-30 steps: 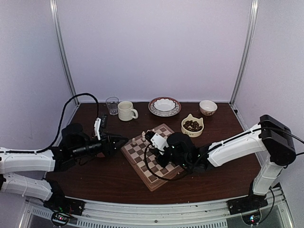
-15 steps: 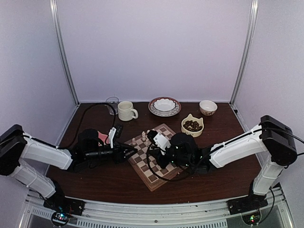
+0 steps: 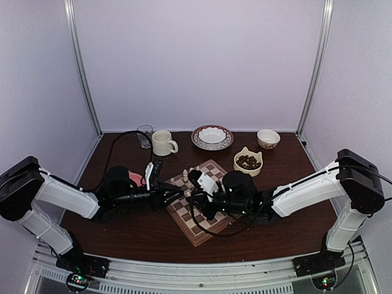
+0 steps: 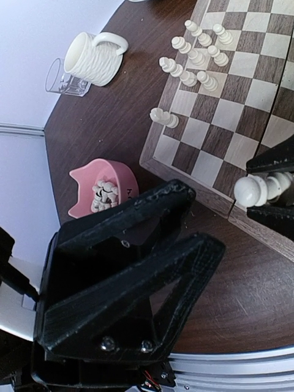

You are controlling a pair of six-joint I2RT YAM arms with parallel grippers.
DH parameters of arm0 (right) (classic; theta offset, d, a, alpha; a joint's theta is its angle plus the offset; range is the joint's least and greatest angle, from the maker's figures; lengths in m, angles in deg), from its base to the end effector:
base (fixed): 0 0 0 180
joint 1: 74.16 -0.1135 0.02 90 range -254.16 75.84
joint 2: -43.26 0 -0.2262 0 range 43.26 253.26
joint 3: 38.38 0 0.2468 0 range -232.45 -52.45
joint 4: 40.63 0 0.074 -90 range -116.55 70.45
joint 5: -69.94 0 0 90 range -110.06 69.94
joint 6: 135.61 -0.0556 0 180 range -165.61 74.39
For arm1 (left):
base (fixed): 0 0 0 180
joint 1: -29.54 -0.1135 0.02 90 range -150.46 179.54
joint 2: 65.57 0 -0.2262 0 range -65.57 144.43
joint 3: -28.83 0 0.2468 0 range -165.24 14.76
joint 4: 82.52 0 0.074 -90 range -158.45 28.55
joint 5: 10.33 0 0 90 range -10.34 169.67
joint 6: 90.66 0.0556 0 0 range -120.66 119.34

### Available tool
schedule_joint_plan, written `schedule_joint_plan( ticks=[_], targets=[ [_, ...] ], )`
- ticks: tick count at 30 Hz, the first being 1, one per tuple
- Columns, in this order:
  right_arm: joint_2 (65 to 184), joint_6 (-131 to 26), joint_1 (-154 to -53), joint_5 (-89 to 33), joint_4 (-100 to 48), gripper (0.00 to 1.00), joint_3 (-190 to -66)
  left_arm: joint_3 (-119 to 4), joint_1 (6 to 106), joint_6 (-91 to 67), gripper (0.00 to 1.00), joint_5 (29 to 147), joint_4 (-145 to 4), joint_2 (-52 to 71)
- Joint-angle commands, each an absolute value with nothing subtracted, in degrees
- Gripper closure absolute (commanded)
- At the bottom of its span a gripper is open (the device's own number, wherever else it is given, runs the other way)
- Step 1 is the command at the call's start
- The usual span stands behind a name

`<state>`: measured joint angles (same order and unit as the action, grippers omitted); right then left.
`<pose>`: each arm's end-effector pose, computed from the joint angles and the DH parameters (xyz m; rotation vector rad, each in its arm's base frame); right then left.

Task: Set up the chess pieces on the board
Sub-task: Pass from the right arm to the left

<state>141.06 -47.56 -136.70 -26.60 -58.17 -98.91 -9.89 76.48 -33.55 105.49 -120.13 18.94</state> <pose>0.1644 0.3301 0.1445 -1.0831 1.6937 0.8513 0.1825 -0.2308 0.1441 0.6005 1.8202 -1.3758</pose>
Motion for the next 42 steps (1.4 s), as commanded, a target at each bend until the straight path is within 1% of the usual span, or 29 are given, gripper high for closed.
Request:
schedule_joint_plan(
  ticks=[1,10,17,23,26,31,34,37,39,42],
  targets=[
    [140.71,-48.24,-136.65,-30.46,-60.03,0.91,-99.03,-11.63,76.82,-34.32,0.68,107.92,-125.27,20.27],
    [141.7,-48.59,-136.65,-31.85,-59.86,0.91,-99.8,-13.18,76.81,-34.63,0.71,109.78,-123.74,21.52],
    [141.71,-48.75,-136.65,-32.0,-59.82,0.91,-99.91,-14.33,77.45,-34.37,0.71,110.5,-122.1,22.13],
    [141.64,-49.16,-136.69,-32.05,-59.94,0.91,-99.87,-14.89,77.96,-34.02,0.68,110.75,-121.51,22.68],
    [141.35,-49.29,-136.65,-31.95,-60.19,0.91,-99.65,-15.13,78.01,-33.89,0.72,110.67,-120.98,22.85],
    [141.35,-49.46,-136.66,-32.15,-60.53,0.91,-99.56,-15.74,78.14,-34.04,0.74,110.78,-120.41,23.69],
    [141.33,-49.64,-136.65,-32.15,-60.68,0.91,-99.51,-16.06,78.14,-34.04,0.78,110.58,-120.03,24.13],
    [141.1,-50.05,-136.57,-31.85,-61.07,0.91,-99.26,-16.14,78.14,-34.31,0.74,110.65,-119.96,24.3],
    [141.0,-50.25,-136.49,-31.96,-61.35,0.91,-99.04,-16.1,78.15,-34.17,0.74,110.25,-119.84,24.38],
    [141.08,-50.43,-136.47,-32.63,-61.65,0.91,-99.03,-16.39,78.17,-34.18,0.81,110.48,-119.69,24.73]
  ],
)
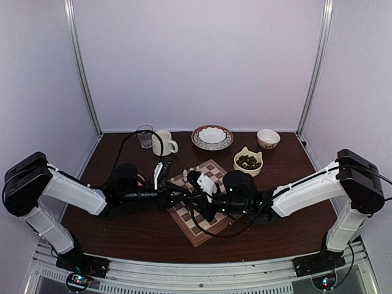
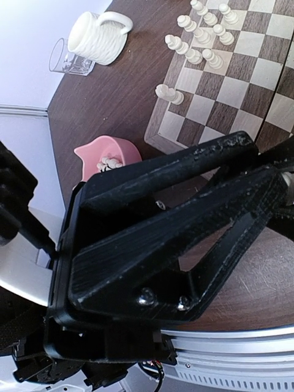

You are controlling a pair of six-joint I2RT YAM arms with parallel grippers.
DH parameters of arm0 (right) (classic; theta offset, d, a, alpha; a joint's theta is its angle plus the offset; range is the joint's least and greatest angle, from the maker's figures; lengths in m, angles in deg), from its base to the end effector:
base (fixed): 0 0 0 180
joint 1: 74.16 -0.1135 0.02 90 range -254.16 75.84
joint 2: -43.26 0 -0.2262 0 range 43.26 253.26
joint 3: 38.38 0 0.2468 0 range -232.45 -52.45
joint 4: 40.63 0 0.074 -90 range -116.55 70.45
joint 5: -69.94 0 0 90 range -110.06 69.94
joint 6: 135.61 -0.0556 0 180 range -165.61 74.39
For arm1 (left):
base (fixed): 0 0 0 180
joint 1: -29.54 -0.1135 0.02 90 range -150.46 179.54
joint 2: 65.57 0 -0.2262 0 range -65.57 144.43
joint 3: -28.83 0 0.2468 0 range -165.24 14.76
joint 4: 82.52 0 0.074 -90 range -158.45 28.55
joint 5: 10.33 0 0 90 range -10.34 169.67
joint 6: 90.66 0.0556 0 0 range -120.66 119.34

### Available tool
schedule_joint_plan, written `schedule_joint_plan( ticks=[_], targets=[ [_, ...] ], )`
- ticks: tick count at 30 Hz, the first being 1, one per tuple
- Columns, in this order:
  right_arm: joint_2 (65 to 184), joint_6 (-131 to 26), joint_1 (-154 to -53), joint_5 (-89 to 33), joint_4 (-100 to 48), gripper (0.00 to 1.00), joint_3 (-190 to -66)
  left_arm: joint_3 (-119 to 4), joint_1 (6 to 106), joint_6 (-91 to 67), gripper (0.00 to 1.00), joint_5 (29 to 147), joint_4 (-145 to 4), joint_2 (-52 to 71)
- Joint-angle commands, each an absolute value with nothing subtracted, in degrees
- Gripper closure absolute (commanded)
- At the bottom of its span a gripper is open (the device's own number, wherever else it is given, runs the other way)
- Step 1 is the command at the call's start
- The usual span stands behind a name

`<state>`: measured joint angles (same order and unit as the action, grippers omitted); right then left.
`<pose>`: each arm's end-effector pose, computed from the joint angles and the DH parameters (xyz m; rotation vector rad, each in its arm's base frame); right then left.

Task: Set up the chess pieces on the board
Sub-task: Pass from the right arm to the left

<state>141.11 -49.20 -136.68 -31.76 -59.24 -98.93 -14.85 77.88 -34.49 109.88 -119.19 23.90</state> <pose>0.1602 0.3325 0.1469 -1.1156 1.6747 0.9576 0.1855 -0.2506 0.1434 0.6774 1.8402 -1.4591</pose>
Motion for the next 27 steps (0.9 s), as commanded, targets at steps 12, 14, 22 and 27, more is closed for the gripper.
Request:
schedule_joint_plan(
  ticks=[12,14,22,27],
  targets=[
    [141.04,-49.72,-136.31,-31.42,-60.75,0.68,-98.97,-17.67,78.15,-30.11,1.0,102.32,-109.1,22.5],
    [140.58,-49.43,-136.32,-30.85,-60.74,0.52,-98.54,-17.96,78.19,-29.07,1.0,100.25,-106.46,21.88],
    [134.45,-49.05,-135.87,-21.56,-62.78,0.36,-93.2,-19.74,80.11,-24.41,1.0,92.44,-100.36,23.29],
    [131.71,-50.91,-135.63,-7.96,-60.76,0.36,-91.57,-22.08,82.86,-22.75,1.0,89.32,-100.55,27.97]
  ],
)
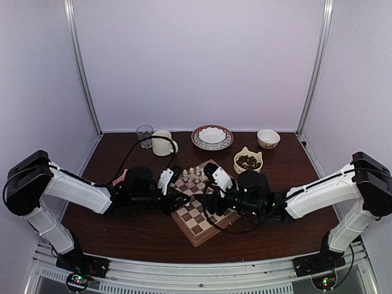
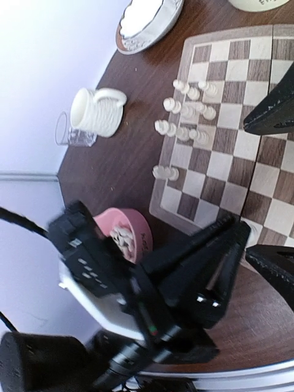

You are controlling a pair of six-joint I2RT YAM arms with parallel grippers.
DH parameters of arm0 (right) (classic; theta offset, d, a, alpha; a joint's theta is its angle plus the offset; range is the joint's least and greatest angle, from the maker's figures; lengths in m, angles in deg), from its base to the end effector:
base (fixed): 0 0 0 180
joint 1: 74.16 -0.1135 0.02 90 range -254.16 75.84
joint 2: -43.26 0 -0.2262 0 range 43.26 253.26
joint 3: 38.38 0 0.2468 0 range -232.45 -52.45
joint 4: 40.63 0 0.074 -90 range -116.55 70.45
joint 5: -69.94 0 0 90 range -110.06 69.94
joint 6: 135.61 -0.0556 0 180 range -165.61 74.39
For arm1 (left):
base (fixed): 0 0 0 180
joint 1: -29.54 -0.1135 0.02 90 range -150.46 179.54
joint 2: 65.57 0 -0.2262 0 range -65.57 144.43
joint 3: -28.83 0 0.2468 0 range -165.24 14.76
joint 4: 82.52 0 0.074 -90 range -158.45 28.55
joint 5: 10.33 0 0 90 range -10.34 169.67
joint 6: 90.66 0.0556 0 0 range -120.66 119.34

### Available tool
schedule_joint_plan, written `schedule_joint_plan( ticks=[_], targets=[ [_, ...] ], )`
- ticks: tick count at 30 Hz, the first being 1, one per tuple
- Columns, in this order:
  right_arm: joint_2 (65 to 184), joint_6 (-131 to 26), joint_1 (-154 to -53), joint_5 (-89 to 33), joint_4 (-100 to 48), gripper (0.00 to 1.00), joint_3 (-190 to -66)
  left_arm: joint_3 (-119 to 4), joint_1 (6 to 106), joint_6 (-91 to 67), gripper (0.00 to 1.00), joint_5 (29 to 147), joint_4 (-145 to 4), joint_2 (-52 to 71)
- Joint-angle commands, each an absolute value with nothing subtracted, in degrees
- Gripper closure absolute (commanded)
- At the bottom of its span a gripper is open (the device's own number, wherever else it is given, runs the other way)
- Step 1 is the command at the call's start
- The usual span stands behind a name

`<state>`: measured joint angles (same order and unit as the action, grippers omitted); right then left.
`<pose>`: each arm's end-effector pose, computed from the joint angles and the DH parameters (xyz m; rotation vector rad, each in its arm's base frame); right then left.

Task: Set up the chess pieces on the board
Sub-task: Pass from the right arm to the left, then place the pawn on the chessboard.

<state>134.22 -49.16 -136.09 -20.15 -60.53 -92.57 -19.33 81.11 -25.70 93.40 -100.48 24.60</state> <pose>0.1625 0.3049 0.1543 -0.9480 1.6946 0.7802 0.1892 -0.2596 0.1224 0.6553 2.0495 -1.0654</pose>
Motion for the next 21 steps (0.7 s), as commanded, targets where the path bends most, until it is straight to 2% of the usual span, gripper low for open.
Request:
schedule_joint_plan(
  ticks=[1,15,17,21],
  targets=[
    [131.39,-51.31,-135.45,-6.0,-60.49,0.36,-91.37,-22.36,83.19,-22.73,1.0,89.02,-100.75,28.79],
    [129.05,-54.22,-134.54,-1.04,-59.37,0.36,-89.91,-26.63,85.69,-22.03,0.99,85.46,-99.92,36.66],
    [128.87,-54.15,-134.5,-1.51,-59.16,0.36,-89.97,-26.85,85.79,-22.1,0.89,85.66,-99.96,37.03],
    [128.3,-53.71,-134.45,-3.48,-57.33,0.36,-90.28,-26.7,85.87,-22.11,0.58,85.94,-99.87,35.89]
  ],
)
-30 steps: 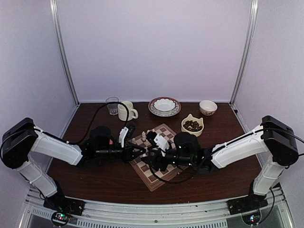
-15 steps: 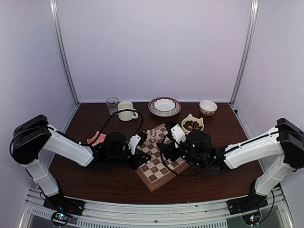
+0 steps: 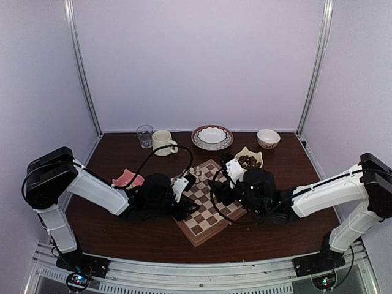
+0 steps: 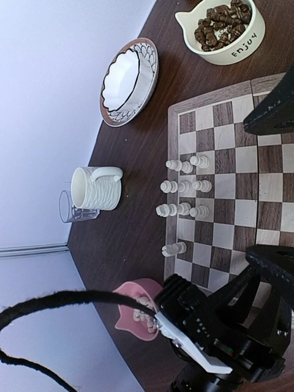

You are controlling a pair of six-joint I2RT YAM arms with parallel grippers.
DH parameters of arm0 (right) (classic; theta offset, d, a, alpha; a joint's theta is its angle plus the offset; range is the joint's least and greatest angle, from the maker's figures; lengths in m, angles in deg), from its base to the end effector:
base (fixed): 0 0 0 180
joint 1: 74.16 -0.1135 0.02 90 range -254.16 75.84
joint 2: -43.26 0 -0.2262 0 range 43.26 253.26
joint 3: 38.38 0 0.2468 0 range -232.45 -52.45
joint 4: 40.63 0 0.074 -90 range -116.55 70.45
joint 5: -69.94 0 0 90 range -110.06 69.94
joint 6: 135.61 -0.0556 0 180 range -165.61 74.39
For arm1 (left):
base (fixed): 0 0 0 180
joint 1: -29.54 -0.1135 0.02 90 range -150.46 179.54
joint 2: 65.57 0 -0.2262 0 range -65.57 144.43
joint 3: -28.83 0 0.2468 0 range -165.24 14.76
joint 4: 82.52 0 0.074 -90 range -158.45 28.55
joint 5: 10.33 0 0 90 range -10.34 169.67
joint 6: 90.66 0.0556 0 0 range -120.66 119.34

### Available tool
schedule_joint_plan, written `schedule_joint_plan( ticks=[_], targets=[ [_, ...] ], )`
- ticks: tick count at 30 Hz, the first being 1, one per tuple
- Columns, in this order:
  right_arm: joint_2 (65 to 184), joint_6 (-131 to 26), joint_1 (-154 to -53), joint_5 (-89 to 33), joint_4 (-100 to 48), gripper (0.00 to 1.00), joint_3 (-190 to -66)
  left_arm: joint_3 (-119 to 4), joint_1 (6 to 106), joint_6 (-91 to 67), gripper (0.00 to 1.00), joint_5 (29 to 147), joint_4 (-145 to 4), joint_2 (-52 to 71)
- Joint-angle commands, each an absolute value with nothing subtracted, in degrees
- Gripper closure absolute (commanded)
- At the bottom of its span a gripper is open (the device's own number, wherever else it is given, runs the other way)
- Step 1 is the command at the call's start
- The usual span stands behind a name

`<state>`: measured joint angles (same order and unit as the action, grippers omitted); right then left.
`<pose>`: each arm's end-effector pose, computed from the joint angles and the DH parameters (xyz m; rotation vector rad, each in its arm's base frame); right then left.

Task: Set up the chess pieces on the board
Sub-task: Place the pawn on the chessboard, then pick up the pawn from the chessboard.

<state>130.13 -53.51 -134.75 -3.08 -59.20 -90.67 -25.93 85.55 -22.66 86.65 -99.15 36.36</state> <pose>0.1777 0.2822 0.1642 -0.6391 1.7627 0.5601 0.1877 -0.2905 0.0882 0.7309 2.1227 -0.9128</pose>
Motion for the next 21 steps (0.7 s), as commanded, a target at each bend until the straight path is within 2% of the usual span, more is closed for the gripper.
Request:
schedule_joint_plan(
  ticks=[1,4,9,15,21],
  targets=[
    [128.12,-53.58,-134.45,-4.11,-56.93,0.37,-90.25,-26.42,85.83,-22.07,0.51,85.75,-99.9,35.33],
    [127.49,-53.73,-134.45,-5.88,-55.62,0.4,-90.1,-25.75,85.87,-21.57,0.42,85.34,-99.0,32.61],
    [126.67,-53.96,-134.45,-10.69,-53.39,0.44,-90.1,-24.81,85.88,-20.22,0.35,83.62,-95.6,26.38],
    [127.08,-53.55,-134.45,-19.0,-50.26,0.51,-91.63,-22.9,84.48,-21.25,0.33,80.55,-91.17,19.05],
    [133.33,-53.51,-134.65,-25.65,-44.11,0.55,-97.92,-19.09,80.72,-23.23,0.35,73.3,-88.59,11.53]
  ],
)
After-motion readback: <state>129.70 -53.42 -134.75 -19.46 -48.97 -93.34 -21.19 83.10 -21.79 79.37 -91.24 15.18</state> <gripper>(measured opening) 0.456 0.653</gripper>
